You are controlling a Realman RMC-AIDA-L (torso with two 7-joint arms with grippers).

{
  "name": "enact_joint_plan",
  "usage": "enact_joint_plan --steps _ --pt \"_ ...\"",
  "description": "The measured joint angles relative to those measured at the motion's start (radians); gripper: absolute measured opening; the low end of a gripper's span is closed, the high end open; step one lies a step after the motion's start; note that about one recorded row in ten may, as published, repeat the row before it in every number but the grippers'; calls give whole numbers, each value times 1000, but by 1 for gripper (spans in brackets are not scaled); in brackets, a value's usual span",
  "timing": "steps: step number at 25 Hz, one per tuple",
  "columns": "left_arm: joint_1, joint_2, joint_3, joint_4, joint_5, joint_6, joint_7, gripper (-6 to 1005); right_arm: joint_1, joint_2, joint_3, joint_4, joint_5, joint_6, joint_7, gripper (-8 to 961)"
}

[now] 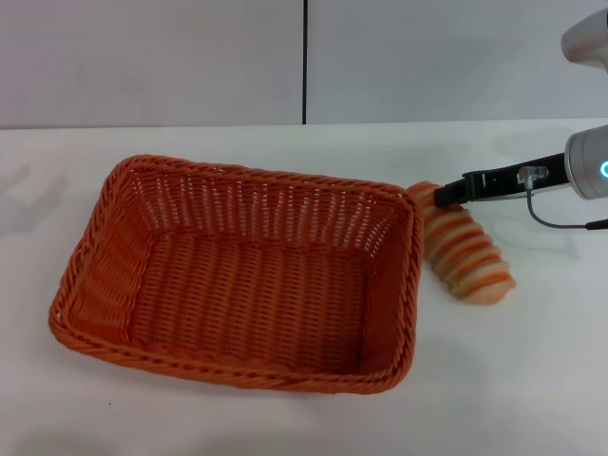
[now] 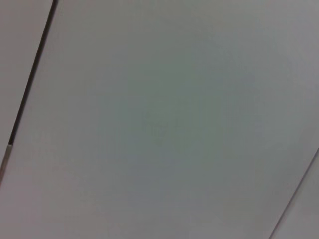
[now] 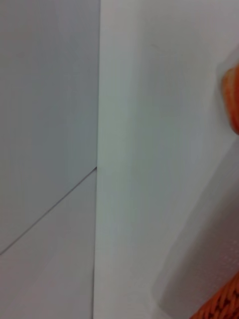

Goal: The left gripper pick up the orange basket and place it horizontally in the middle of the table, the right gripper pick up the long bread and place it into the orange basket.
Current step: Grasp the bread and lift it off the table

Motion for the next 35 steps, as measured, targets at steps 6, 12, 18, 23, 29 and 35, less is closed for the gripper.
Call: enact_joint_plan --steps 6,12,18,23,29,35 --pt "3 1 0 -1 0 -1 0 655 -3 2 -1 -17 2 -8 -2 183" --pt "4 1 0 -4 0 -1 0 654 -24 3 -3 -73 2 -30 7 124" --pt "3 3 0 -7 0 -2 0 654 -74 7 -10 -222 -10 -93 60 65" --pt "-3 5 0 -12 0 -1 1 654 -96 15 -13 -351 -67 -149 111 60" --pt "-4 5 0 -12 0 -1 1 654 -100 18 -19 -472 -104 -212 151 55" --pt "-4 5 0 -12 -1 -1 1 654 -89 21 -38 -699 -140 -336 206 51"
